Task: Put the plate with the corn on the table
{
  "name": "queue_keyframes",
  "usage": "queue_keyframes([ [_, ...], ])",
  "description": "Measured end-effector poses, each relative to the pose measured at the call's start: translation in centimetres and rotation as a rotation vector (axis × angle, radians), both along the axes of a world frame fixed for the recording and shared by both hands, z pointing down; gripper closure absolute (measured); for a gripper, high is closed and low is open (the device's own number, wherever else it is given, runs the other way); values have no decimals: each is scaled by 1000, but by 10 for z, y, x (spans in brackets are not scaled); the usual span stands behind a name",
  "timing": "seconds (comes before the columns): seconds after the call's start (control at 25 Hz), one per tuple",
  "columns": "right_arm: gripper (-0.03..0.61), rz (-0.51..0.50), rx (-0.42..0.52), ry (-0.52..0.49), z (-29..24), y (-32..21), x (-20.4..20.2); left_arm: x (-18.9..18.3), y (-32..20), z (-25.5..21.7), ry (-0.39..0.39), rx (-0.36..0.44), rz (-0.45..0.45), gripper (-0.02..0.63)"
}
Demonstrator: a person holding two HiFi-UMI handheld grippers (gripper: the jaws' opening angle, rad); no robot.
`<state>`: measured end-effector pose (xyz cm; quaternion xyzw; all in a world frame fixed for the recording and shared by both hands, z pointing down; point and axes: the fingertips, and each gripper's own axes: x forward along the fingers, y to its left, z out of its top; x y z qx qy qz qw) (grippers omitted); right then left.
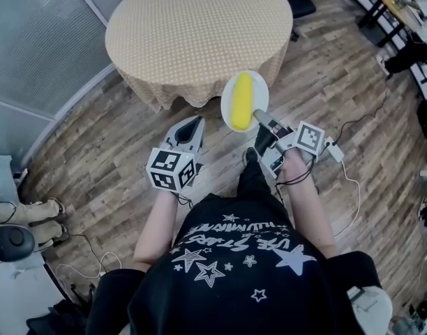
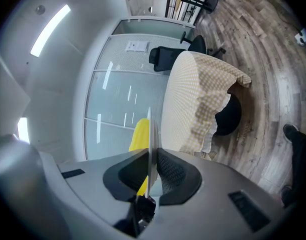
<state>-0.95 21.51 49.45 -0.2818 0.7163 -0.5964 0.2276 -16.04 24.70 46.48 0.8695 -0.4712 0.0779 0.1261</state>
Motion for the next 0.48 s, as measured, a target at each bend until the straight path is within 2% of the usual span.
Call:
queue_keyframes([
  [0.24,528,-41,-49,16,-18,-111,9,12,-107,-20,10,-57,-37,606],
  [0.48,528,-75,-57,3,-23,-171,37,42,-165,-24,3,-71,-66,606],
])
